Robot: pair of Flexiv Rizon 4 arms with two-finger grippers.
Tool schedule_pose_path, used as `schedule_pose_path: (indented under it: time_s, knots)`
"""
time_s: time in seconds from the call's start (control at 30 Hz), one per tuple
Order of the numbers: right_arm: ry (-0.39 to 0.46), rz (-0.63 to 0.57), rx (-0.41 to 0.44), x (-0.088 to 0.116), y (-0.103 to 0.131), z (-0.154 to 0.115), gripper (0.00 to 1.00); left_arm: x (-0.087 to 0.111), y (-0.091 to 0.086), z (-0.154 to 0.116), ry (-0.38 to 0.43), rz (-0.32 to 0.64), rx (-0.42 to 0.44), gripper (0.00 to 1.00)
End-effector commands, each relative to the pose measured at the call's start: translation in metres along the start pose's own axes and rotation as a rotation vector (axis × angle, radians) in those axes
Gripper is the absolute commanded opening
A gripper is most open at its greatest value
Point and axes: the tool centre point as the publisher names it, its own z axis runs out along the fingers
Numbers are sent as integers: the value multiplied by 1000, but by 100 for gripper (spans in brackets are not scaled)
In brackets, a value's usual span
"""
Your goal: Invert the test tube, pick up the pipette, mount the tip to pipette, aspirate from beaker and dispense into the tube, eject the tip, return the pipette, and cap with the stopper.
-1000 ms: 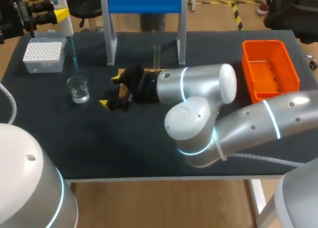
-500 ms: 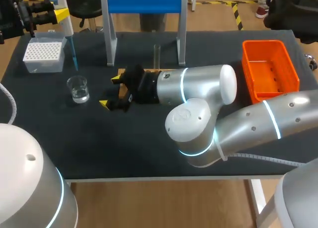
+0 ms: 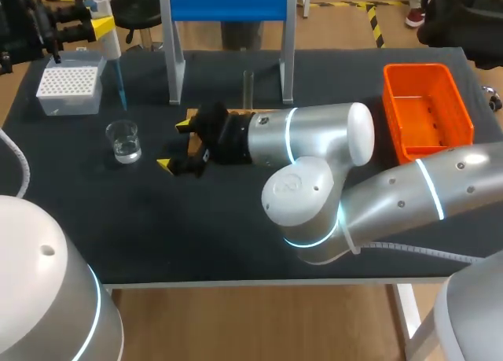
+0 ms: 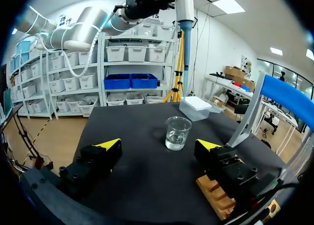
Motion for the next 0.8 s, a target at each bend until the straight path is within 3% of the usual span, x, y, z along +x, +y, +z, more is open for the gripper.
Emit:
schedule_pose_path:
  time_s: [0.03,0.23,0.8]
  knots:
    - [1,0,2,0,0,1,100,-1,9,0,6,6,12,0]
    - [1,0,2,0,0,1,100,-3,24,-1,0,9,-19,0]
    - [1,0,2,0,0,1,100,-5,58,-7,-4,24,16,0]
